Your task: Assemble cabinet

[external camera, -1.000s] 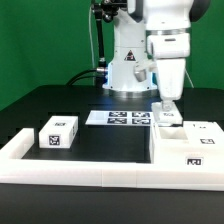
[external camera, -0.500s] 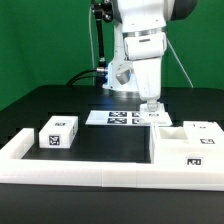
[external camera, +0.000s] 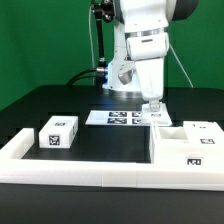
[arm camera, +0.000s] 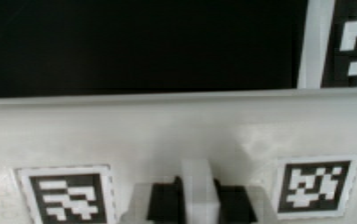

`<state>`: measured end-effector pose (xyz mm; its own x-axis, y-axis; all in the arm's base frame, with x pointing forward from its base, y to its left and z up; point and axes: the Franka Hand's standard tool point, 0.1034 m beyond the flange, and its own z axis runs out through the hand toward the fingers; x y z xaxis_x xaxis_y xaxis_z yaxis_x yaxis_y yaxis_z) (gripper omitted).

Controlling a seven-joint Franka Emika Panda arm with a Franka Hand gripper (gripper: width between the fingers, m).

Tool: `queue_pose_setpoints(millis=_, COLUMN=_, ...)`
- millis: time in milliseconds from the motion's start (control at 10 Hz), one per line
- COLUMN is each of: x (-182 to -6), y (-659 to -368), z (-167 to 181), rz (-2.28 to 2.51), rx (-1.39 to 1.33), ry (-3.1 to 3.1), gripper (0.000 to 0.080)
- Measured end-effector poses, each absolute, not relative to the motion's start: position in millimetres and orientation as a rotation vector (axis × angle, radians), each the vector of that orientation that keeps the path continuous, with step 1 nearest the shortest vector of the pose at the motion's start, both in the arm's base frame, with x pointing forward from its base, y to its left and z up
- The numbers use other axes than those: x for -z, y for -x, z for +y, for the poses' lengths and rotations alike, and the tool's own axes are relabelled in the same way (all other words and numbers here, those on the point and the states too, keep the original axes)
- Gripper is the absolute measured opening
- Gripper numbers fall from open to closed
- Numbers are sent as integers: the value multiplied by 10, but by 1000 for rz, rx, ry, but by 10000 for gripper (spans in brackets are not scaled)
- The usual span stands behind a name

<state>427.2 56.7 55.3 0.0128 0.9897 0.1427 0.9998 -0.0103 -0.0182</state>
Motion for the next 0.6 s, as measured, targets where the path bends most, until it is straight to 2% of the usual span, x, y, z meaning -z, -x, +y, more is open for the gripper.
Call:
queue_pose_setpoints(millis=200, x=-658, y=-4356, z=630, rz=-2202, rx=151, ry=2115, gripper=62)
queue_pose_setpoints(millis=600, x=-643, y=-4360, z=618, rz=-2207, rx=150, ry=2109, gripper=62)
